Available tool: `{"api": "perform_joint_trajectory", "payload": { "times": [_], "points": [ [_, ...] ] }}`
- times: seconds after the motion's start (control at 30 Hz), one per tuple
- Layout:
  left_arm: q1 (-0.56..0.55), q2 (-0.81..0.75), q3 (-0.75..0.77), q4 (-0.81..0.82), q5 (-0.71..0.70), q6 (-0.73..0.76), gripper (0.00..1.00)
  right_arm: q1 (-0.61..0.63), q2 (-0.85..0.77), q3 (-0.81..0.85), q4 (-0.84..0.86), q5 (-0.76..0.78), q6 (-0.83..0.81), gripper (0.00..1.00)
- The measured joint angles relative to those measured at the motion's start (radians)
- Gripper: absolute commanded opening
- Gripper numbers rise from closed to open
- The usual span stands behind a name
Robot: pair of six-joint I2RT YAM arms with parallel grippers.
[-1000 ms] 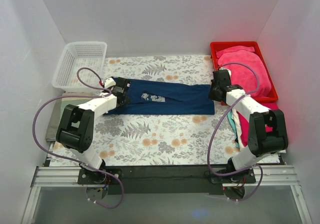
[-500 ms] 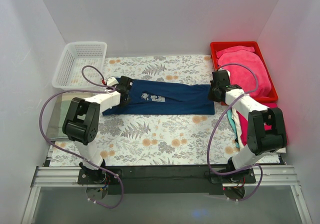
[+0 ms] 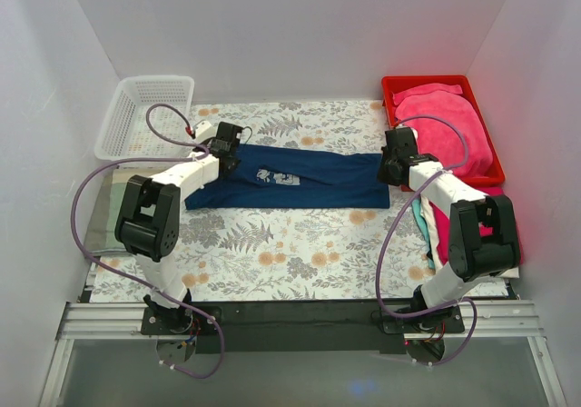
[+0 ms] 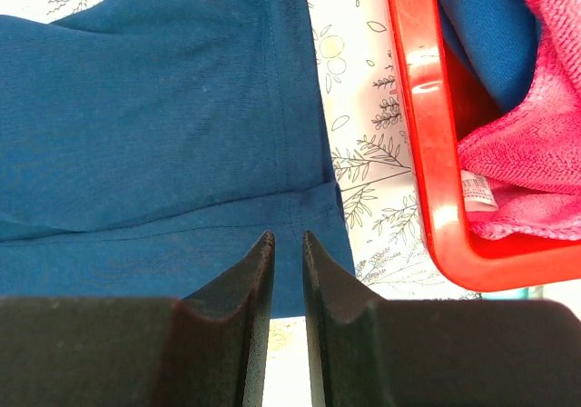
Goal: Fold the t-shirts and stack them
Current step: Fold the other side of the tshirt into a rectangle
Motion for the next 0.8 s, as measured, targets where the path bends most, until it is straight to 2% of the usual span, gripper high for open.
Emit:
{"api": "perform_joint_trajectory", "payload": {
  "times": [0.17, 0.53, 0.8],
  "points": [
    [0.0, 0.04, 0.089, 0.029, 0.02, 0.035, 0.0, 0.0, 0.0, 0.0, 0.0, 0.001, 0.0, 0.24],
    [-0.01, 0.245, 0.293, 0.089, 0.15, 0.113, 0.0, 0.0, 0.036, 0.0, -0.001, 0.004, 0.0, 0.22],
    [-0.026, 0.29, 0.307, 0.161, 0.256, 0.192, 0.0, 0.0, 0.041, 0.0, -0.001, 0.003, 0.0, 0.22]
  ]
}}
